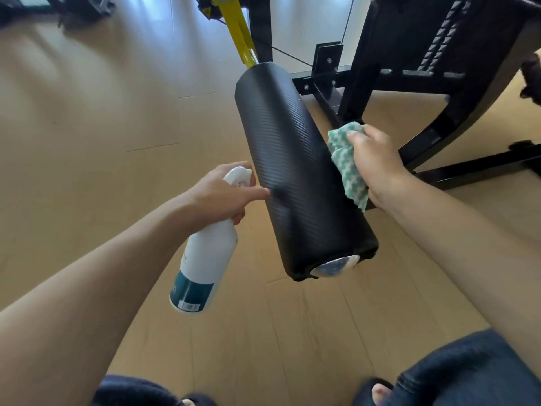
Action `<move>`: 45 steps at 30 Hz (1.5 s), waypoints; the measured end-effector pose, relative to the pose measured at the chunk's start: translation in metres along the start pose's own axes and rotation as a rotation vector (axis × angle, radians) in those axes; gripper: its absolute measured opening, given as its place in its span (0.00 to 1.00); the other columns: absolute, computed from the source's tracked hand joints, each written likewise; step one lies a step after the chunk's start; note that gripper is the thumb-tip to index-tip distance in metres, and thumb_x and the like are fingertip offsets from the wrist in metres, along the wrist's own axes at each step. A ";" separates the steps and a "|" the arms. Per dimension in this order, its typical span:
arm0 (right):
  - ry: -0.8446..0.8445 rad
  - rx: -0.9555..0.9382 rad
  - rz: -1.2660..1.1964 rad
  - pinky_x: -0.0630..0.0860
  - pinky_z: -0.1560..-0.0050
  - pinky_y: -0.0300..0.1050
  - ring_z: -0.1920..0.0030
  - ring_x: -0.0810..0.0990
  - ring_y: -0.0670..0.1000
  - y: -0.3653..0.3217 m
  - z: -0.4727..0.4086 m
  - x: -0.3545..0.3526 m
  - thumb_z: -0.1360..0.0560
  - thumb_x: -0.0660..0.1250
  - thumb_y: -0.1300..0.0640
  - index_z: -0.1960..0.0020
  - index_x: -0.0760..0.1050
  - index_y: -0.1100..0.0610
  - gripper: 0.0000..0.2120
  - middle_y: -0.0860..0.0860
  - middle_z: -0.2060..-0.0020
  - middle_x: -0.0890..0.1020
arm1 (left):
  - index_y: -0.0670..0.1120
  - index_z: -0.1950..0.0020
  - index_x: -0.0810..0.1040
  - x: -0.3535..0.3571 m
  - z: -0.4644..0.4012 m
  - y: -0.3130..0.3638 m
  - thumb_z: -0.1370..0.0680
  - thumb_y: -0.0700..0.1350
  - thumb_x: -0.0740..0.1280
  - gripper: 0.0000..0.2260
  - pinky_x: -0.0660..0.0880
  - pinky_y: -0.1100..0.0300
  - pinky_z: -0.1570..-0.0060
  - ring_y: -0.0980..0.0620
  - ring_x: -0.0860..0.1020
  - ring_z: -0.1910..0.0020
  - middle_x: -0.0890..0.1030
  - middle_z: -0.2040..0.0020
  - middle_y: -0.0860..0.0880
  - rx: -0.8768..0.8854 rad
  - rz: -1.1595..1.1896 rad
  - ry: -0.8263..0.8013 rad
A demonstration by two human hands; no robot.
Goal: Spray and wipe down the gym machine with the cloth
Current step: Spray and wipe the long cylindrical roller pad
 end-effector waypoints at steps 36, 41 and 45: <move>0.049 0.038 0.034 0.81 0.46 0.56 0.48 0.84 0.56 -0.009 0.026 -0.019 0.19 0.57 0.55 0.44 0.79 0.56 0.13 0.56 0.49 0.84 | 0.43 0.53 0.77 -0.023 -0.041 -0.031 0.25 0.68 0.71 0.26 0.79 0.56 0.65 0.50 0.76 0.72 0.79 0.61 0.44 -0.204 0.558 0.327; 0.020 -0.006 0.030 0.82 0.45 0.57 0.49 0.85 0.55 -0.019 0.029 -0.016 0.18 0.58 0.54 0.46 0.80 0.52 0.12 0.53 0.51 0.85 | 0.46 0.53 0.76 -0.032 -0.060 -0.024 0.27 0.75 0.66 0.31 0.82 0.55 0.63 0.51 0.78 0.69 0.80 0.61 0.45 -0.184 0.533 0.338; -0.025 -0.058 0.077 0.80 0.42 0.63 0.48 0.85 0.55 -0.028 0.031 -0.007 0.19 0.59 0.53 0.47 0.80 0.53 0.11 0.54 0.50 0.85 | 0.45 0.51 0.75 -0.046 -0.067 -0.030 0.25 0.76 0.61 0.32 0.76 0.60 0.70 0.52 0.78 0.69 0.79 0.62 0.46 -0.230 0.524 0.403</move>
Point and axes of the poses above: each hand's wrist, its own z-axis away from the middle knuckle, its own x-axis out of the palm, y = z × x, the point moved 9 cm from there along -z, towards the middle knuckle
